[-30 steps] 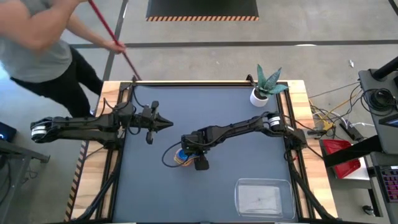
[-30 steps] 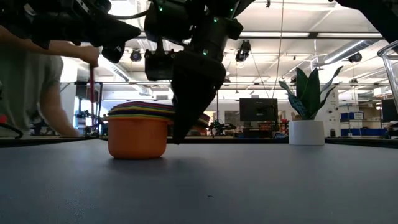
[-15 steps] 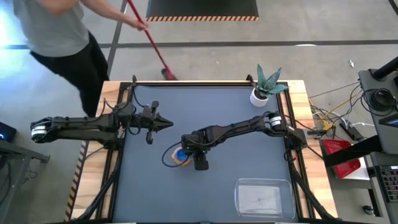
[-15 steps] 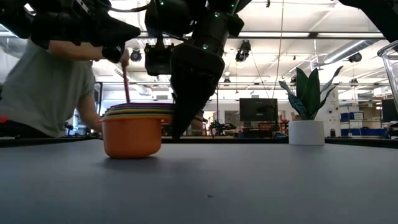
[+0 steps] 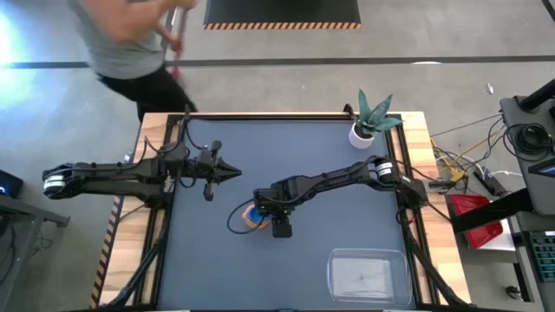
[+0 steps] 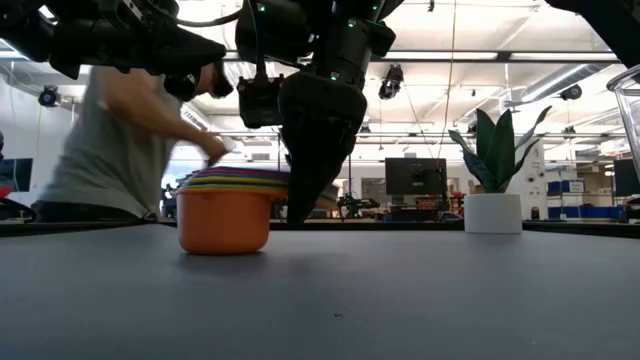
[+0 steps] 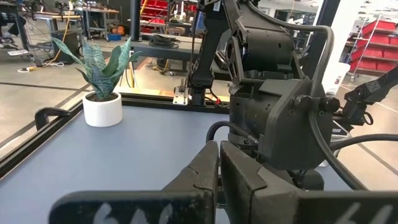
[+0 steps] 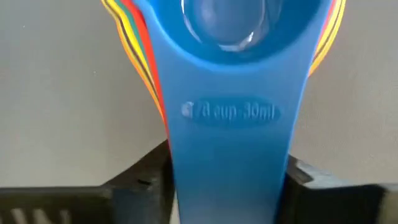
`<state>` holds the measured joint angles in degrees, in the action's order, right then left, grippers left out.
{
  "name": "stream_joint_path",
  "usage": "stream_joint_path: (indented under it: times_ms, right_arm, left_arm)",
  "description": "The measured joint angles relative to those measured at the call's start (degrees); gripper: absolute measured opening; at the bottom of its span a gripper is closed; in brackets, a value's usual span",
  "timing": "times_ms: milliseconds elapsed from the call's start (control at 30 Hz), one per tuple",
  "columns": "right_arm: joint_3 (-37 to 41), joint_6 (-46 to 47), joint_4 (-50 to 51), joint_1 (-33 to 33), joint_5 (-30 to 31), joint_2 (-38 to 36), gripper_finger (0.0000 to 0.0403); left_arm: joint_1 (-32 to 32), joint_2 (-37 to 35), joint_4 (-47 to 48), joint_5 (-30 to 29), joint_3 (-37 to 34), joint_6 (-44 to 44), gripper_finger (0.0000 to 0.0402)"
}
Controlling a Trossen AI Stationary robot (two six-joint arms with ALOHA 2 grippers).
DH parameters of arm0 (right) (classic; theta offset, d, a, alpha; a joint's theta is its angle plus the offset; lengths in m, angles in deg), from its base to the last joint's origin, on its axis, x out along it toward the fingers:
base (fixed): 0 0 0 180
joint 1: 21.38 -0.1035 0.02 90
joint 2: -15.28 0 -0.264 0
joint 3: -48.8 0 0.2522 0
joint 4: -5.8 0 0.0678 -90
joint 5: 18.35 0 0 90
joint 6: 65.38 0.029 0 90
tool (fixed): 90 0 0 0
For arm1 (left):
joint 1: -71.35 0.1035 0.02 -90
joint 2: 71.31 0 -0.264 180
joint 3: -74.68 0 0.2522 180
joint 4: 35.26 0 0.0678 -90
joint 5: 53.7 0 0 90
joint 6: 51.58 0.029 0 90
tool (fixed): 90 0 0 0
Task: Nest measuring cups in basket
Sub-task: Put the nested measuring cups into the transparent bin
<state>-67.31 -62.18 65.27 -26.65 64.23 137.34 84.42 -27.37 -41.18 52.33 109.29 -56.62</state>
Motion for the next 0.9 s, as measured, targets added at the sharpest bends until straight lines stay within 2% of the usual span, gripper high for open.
stream_joint_path:
  times_ms: [200,367,567,800,900]
  right_arm:
    - [0.0,1.7,-0.3,-0.1,0.3,-0.4,0.0225]
    - [-1.1,3.4,0.5,-0.3,1.9,-0.5,0.0254]
    - [-2.3,3.3,2.4,-1.5,6.0,-0.5,0.0254]
    - [-2.3,3.3,2.7,-1.8,6.2,-0.3,0.0238]
    - [-2.3,2.9,2.7,-2.1,8.3,-0.2,0.0229]
  left_arm:
    - [0.0,0.0,0.0,0.0,0.0,0.0,0.0000]
    - [0.0,0.0,0.0,0.0,0.0,0.0,0.0000]
    - [0.0,0.0,0.0,0.0,0.0,0.1,0.0000]
    - [0.0,0.0,0.0,0.0,0.0,0.3,0.0000]
    - [0.0,0.0,0.0,0.0,0.0,0.3,0.0000]
